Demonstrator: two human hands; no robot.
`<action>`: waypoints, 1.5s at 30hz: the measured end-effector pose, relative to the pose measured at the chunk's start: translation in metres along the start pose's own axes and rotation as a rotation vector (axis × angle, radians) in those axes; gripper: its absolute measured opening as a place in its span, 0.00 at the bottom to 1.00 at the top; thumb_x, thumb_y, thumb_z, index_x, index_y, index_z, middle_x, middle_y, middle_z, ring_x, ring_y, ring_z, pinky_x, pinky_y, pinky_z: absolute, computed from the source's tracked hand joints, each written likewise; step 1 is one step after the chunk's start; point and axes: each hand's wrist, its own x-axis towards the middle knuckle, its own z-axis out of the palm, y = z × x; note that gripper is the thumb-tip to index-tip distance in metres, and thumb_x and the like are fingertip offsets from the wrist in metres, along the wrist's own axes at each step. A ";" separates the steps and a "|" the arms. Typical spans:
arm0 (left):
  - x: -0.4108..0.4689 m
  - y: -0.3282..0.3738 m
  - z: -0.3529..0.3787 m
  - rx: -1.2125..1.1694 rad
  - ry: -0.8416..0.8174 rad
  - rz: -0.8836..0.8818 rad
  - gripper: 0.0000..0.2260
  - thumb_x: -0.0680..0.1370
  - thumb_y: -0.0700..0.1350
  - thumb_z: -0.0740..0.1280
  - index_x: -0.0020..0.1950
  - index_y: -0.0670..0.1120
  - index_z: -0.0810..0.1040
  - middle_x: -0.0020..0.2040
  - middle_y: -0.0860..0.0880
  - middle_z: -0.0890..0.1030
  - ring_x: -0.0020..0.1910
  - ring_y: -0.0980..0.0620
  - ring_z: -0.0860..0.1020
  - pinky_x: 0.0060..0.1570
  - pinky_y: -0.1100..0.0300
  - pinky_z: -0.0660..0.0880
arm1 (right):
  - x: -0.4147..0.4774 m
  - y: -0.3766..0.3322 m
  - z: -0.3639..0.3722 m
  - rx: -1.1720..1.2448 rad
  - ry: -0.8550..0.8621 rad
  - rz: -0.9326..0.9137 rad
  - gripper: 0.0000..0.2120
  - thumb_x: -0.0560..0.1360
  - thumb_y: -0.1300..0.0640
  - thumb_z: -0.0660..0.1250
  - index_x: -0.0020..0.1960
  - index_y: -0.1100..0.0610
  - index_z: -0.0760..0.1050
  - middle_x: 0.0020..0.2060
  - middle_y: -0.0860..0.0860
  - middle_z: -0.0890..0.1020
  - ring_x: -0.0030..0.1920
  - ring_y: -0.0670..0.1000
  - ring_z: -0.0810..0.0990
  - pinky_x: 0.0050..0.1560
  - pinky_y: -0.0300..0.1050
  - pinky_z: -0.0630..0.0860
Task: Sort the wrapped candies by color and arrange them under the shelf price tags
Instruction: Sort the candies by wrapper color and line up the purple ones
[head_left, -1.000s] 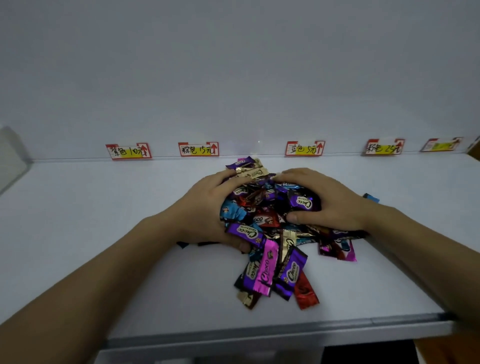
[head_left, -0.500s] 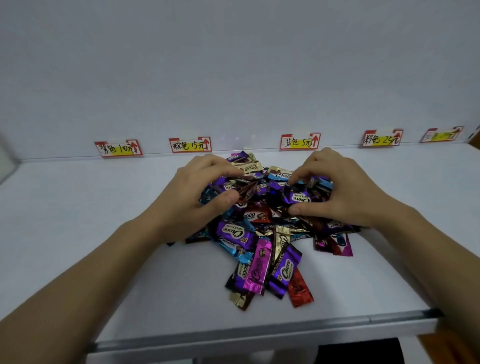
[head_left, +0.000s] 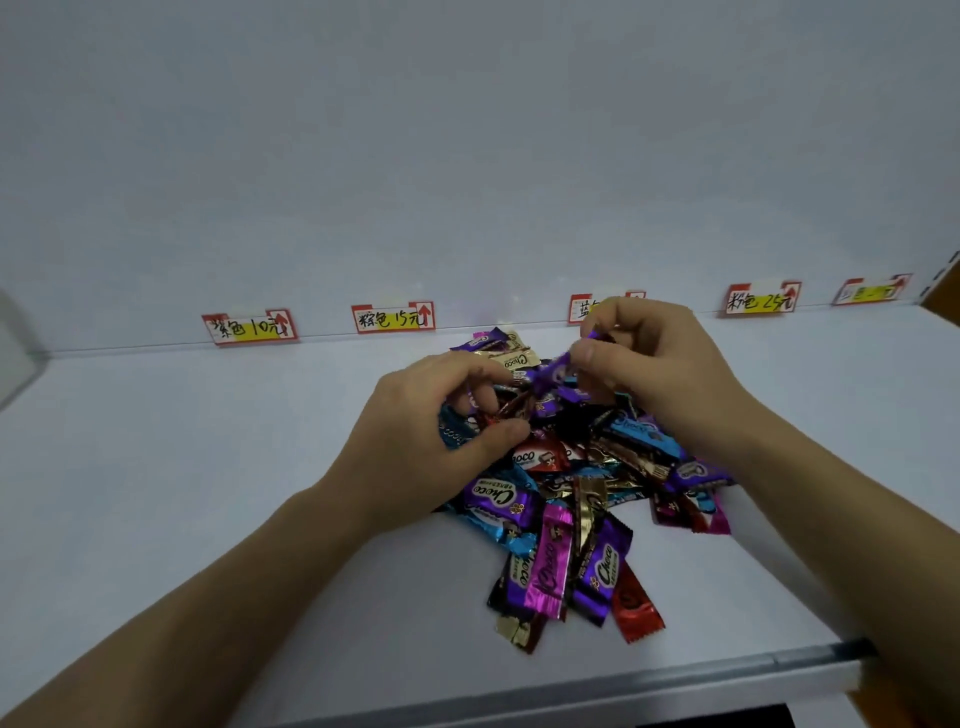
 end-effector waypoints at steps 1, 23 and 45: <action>0.000 0.000 0.001 -0.022 0.007 -0.015 0.15 0.76 0.57 0.70 0.58 0.50 0.81 0.43 0.57 0.81 0.42 0.52 0.79 0.43 0.60 0.76 | 0.003 0.000 0.006 0.026 0.008 0.040 0.07 0.77 0.64 0.71 0.41 0.63 0.76 0.26 0.51 0.79 0.29 0.51 0.77 0.34 0.42 0.76; 0.005 -0.015 -0.009 -0.156 0.073 -0.241 0.12 0.82 0.44 0.65 0.38 0.50 0.77 0.32 0.54 0.81 0.28 0.59 0.74 0.28 0.70 0.67 | -0.004 0.022 -0.028 -0.651 -0.151 -0.004 0.19 0.74 0.63 0.68 0.58 0.43 0.81 0.54 0.42 0.76 0.54 0.44 0.75 0.49 0.35 0.69; -0.015 -0.060 -0.096 0.211 0.050 -0.662 0.15 0.81 0.51 0.66 0.36 0.48 0.78 0.31 0.49 0.78 0.32 0.50 0.74 0.34 0.57 0.67 | 0.061 -0.022 0.064 -0.549 -0.214 0.062 0.06 0.76 0.50 0.73 0.50 0.50 0.81 0.35 0.46 0.83 0.32 0.43 0.81 0.38 0.40 0.78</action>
